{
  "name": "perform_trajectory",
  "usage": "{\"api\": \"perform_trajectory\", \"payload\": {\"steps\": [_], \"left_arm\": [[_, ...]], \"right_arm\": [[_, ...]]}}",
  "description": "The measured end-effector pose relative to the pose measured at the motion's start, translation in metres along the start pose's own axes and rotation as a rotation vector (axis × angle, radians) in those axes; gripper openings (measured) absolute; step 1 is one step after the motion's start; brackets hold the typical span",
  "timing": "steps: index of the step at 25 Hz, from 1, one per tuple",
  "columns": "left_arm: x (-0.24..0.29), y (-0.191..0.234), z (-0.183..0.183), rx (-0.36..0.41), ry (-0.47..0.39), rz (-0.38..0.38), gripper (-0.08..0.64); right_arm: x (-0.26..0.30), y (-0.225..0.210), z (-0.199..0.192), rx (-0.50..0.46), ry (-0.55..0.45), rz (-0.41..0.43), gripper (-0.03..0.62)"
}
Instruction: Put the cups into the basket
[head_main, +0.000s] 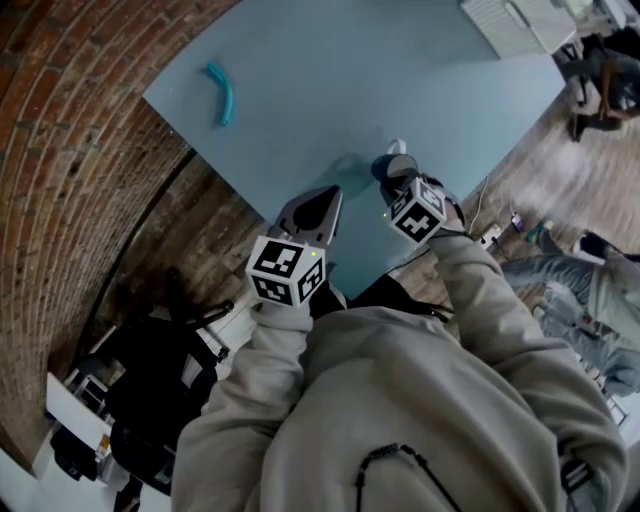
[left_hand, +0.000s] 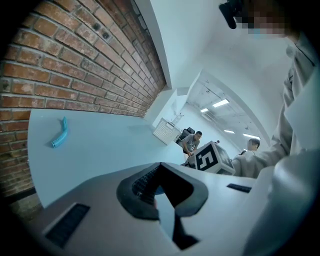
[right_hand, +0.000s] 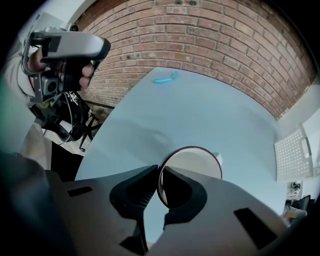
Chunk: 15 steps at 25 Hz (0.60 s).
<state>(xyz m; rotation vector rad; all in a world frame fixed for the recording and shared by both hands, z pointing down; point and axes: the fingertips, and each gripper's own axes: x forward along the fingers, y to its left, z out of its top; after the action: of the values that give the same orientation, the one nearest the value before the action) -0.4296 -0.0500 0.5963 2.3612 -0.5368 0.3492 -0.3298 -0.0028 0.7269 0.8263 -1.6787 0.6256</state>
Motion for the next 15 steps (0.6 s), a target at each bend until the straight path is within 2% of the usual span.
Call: {"api": "perform_trajectory", "payload": {"steps": [6,15], "left_arm": [[-0.008,-0.008,0.017,0.032,-0.018,-0.017,-0.005],[-0.009,-0.037,0.051,0.135,-0.029,-0.109,-0.005]], "right_arm": [[-0.028,0.002,0.018,0.025,-0.052,-0.016,0.041],[-0.081,-0.007,0.033,0.118,-0.121,-0.088,0.041]]}}
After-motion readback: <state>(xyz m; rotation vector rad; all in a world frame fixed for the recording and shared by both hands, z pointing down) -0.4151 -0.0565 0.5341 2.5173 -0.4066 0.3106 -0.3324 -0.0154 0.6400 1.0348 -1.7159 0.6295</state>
